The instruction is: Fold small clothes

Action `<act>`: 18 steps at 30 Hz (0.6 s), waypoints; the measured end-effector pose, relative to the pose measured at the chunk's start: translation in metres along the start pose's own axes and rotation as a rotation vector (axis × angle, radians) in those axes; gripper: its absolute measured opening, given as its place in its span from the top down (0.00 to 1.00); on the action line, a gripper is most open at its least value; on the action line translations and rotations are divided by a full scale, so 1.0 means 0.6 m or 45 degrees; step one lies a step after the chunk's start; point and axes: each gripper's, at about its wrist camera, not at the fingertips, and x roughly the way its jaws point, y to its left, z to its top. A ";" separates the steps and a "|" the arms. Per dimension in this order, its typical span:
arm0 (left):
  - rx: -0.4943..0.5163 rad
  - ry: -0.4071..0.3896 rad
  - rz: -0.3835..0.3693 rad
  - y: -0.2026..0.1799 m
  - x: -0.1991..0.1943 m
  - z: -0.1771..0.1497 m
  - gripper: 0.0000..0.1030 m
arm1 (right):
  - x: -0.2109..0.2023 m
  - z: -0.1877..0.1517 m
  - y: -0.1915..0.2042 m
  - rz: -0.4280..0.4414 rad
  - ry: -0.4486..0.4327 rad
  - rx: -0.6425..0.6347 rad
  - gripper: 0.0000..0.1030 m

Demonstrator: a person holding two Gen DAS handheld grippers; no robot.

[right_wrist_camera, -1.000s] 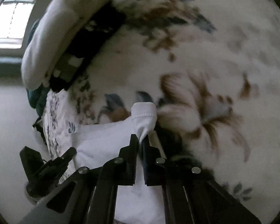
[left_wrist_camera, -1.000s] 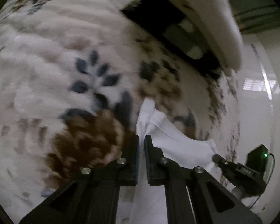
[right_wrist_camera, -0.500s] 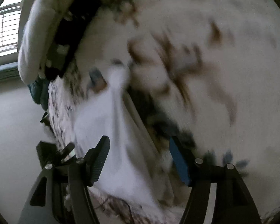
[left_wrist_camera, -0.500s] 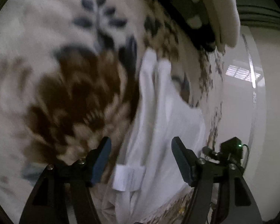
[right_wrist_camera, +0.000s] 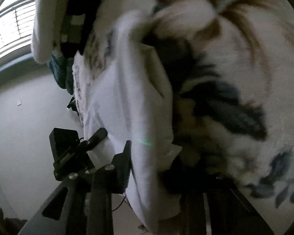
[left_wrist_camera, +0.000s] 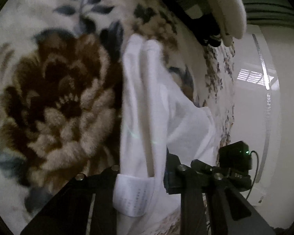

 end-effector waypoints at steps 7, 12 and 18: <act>0.052 -0.080 -0.029 -0.096 -0.084 0.027 0.83 | -0.083 0.016 0.125 -0.016 -0.058 -0.131 0.79; 0.104 -0.198 -0.073 -0.209 -0.177 0.105 0.83 | -0.173 0.076 0.285 -0.019 -0.134 -0.293 0.79; 0.163 -0.343 -0.104 -0.312 -0.250 0.280 0.82 | -0.228 0.229 0.465 -0.022 -0.243 -0.461 0.79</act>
